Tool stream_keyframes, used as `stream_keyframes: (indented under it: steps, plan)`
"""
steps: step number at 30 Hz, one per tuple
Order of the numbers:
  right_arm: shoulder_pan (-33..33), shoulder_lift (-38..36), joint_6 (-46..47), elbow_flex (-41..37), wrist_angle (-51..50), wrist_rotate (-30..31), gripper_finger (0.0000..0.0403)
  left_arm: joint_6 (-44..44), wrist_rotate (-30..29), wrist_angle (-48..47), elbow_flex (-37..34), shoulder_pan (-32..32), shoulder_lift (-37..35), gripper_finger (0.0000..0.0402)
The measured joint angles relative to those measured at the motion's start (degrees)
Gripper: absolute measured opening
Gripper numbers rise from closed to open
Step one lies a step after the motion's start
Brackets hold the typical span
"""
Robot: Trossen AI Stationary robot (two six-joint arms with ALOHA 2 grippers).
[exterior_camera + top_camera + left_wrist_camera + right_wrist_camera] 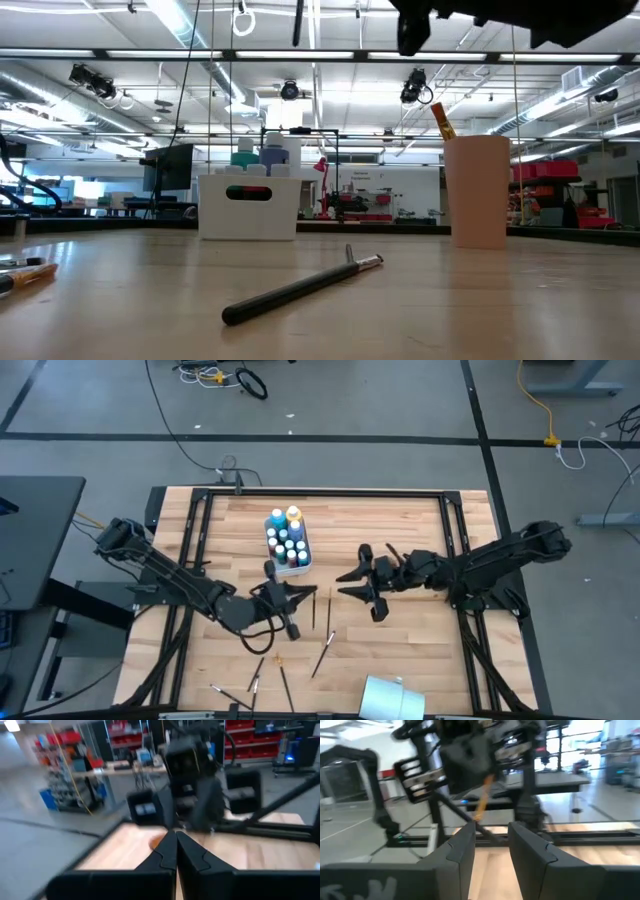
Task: Pick & Place Paint Supplies
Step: Put the gold paint brush into the orange cup
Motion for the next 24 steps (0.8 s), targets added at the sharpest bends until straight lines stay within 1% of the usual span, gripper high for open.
stream_keyframes:
  steps: [2, 3, 6, 9, 12, 24]
  plan:
    - [0.02, 2.08, -0.04, 1.79, -0.14, -2.01, 0.0119, 3.03, 0.65, 2.29, 0.0, 0.97, 0.0, 0.0001]
    - [0.04, 3.03, 0.0, 2.67, -0.69, -2.06, 0.0119, 4.02, 1.67, 2.89, 0.0, 1.51, 0.01, 0.0002]
    - [0.02, 5.76, 0.99, 5.37, -2.59, -2.08, 0.0119, 8.75, 6.18, 4.29, 0.02, 2.96, 0.56, 0.0002]
    - [0.0, 7.28, 1.51, 7.22, -4.43, -2.33, 0.0119, 11.8, 6.69, 6.09, 0.0, 3.72, 1.8, 0.0001]
    - [0.02, 7.52, 1.44, 8.04, -4.97, -3.48, 0.0119, 12.23, 6.59, 6.27, 0.0, 3.89, 1.88, 0.0001]
    - [-0.04, 7.57, 1.07, 7.99, -3.98, -2.96, 0.0116, 12.03, 9.28, 6.69, 0.02, 5.06, 1.84, 0.0002]
